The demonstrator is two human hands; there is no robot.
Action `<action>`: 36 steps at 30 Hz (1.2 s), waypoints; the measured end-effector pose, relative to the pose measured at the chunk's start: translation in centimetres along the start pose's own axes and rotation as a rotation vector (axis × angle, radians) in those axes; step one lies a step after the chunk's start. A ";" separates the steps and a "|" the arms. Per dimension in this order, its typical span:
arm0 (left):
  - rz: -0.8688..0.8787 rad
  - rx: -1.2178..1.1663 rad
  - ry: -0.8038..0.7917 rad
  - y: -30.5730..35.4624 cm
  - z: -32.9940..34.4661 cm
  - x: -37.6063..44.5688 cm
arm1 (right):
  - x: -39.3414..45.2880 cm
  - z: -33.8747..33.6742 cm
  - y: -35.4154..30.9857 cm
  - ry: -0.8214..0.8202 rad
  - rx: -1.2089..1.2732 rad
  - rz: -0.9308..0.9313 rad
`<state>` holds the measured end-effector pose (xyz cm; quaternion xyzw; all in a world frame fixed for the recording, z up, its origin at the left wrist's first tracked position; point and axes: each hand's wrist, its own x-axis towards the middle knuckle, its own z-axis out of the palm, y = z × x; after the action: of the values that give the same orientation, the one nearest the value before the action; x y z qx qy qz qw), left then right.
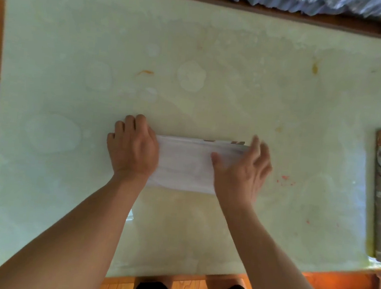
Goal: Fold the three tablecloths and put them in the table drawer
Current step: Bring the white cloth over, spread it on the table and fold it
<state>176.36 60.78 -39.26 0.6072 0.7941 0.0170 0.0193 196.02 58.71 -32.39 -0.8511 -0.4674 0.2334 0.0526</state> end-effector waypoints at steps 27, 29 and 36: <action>0.136 -0.569 -0.950 0.1 -13.8 2.1 | 7.0 -6.7 1.6 -0.498 -0.594 -0.867; 0.316 -0.496 -0.874 0.6 -15.9 -0.6 | 6.5 -7.7 1.9 -0.708 -0.647 -0.862; 0.795 -0.159 -0.495 0.9 -17.7 -5.7 | -0.5 -9.2 6.7 -0.482 -0.508 -1.018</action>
<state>177.80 55.47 -21.47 0.8465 0.4680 -0.0614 0.2463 205.08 55.70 -26.09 -0.4306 -0.8545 0.2463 -0.1539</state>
